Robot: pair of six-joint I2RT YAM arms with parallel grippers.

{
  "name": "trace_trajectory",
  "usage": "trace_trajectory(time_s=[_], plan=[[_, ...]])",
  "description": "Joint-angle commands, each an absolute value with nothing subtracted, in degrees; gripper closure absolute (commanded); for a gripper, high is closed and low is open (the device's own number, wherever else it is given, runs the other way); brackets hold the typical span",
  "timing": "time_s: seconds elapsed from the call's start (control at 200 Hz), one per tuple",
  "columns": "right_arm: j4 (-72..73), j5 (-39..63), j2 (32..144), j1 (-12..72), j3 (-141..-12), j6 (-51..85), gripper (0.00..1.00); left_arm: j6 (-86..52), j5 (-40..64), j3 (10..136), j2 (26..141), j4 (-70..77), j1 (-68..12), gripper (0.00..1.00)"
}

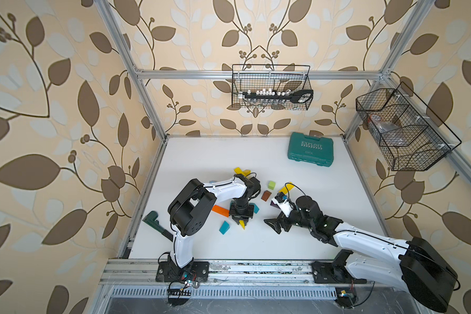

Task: Assemble a small pinwheel with building blocks
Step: Pick up the building block from the center of the board, then assemble the building block at the center of the board.

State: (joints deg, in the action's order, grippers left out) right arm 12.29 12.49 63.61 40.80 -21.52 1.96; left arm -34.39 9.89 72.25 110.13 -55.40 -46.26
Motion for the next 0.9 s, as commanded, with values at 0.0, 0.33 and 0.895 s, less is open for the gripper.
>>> trace_trajectory(time_s=[0.0, 0.33, 0.895], plan=[[13.5, 11.8, 63.5, 40.7, -20.5, 2.3, 0.0, -35.8, 7.8, 72.2, 105.9, -57.5, -46.8, 0.85], [13.4, 13.9, 62.7, 40.8, -20.6, 2.1, 0.0, -43.8, -4.2, 76.4, 92.4, -73.2, -34.7, 0.94], [15.9, 17.2, 58.7, 40.7, -17.9, 3.9, 0.02, -49.2, -7.8, 84.7, 96.5, -66.4, -1.0, 0.93]])
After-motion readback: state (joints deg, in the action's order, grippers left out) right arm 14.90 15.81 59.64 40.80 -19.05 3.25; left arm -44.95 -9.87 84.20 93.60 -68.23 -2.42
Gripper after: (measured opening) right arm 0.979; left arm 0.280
